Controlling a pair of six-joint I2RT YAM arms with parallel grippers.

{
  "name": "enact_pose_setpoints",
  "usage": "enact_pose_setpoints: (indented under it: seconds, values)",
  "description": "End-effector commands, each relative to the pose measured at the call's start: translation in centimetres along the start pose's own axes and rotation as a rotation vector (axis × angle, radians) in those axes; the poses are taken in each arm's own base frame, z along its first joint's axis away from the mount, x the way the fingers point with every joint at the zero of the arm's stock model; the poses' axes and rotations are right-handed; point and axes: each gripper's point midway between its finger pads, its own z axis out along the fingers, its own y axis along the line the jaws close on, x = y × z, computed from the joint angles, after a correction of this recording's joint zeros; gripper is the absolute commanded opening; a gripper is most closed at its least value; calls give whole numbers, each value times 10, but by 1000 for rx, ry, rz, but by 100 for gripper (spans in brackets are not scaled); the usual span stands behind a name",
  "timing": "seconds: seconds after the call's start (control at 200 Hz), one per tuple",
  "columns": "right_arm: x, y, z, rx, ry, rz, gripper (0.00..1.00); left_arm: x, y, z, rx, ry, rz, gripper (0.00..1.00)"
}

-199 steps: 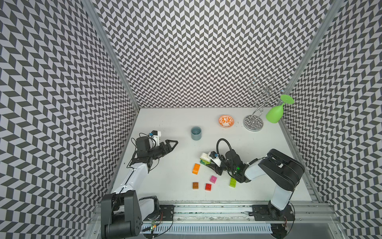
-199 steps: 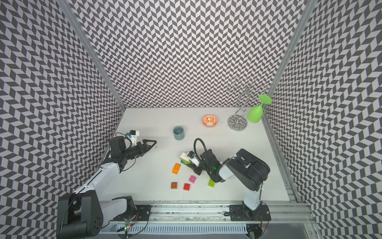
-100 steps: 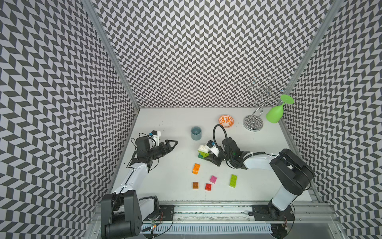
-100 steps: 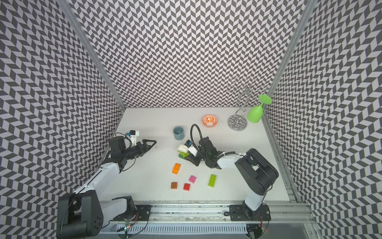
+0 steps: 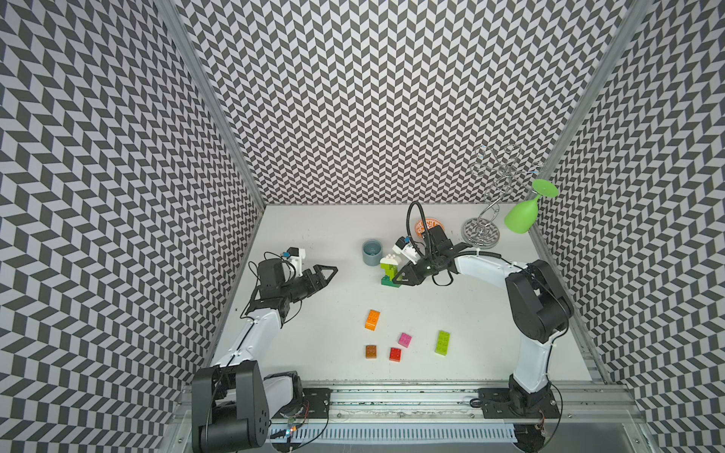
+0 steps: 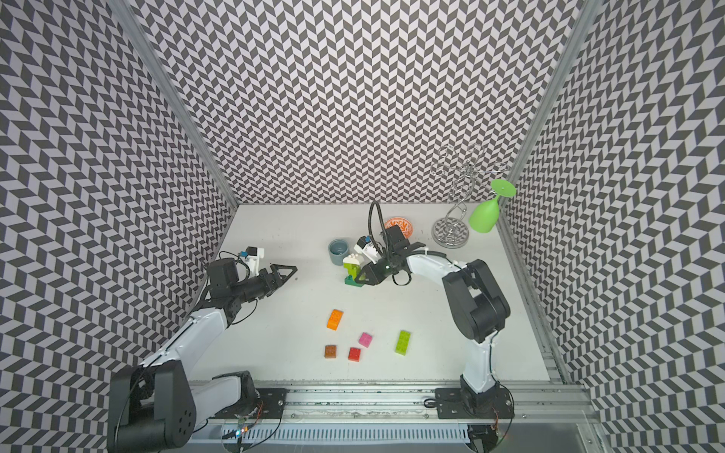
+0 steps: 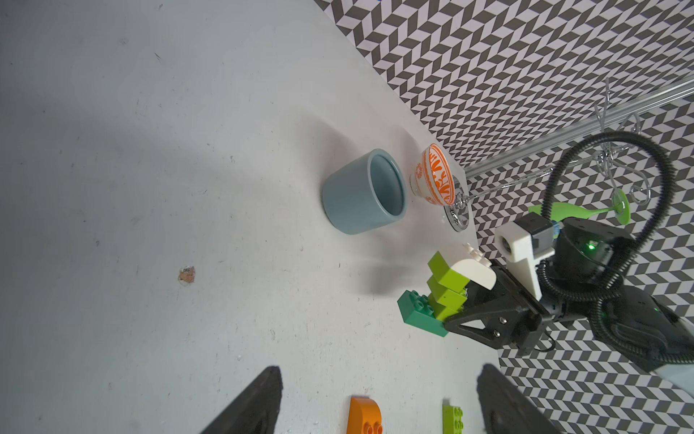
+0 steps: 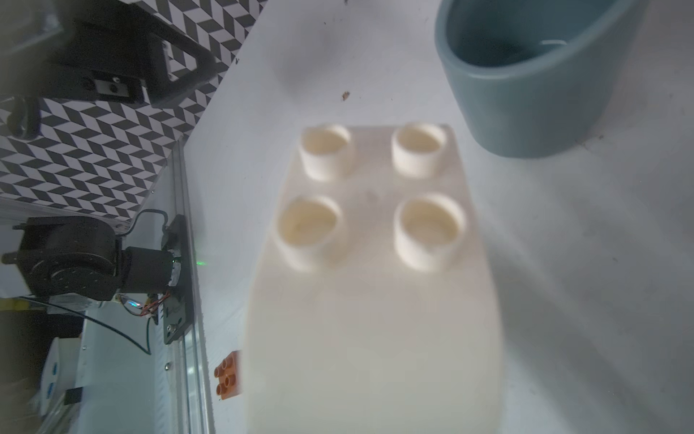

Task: Assemble the letter s with lego
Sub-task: Adjust the lego brick at the center of the board.

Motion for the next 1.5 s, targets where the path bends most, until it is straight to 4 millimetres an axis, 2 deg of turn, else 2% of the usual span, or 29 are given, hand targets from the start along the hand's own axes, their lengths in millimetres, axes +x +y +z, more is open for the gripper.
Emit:
enact_pose_setpoints:
  seconds: [0.0,0.205,0.401,0.796,1.497]
  values:
    - [6,-5,-5,-56,39,105,23,-9,-6,-2,17,-19,30,83]
    - [4,-24,8,-87,46,168,24,-10,-6,-2,18,-21,29,83]
    - [-1,-32,19,-126,42,191,26,-9,-5,-3,14,-22,29,83]
    - [5,-65,15,-111,33,268,38,-10,-5,-5,15,-28,27,83]
    - [-4,-78,15,-115,15,293,45,-10,-5,-6,13,-33,28,84]
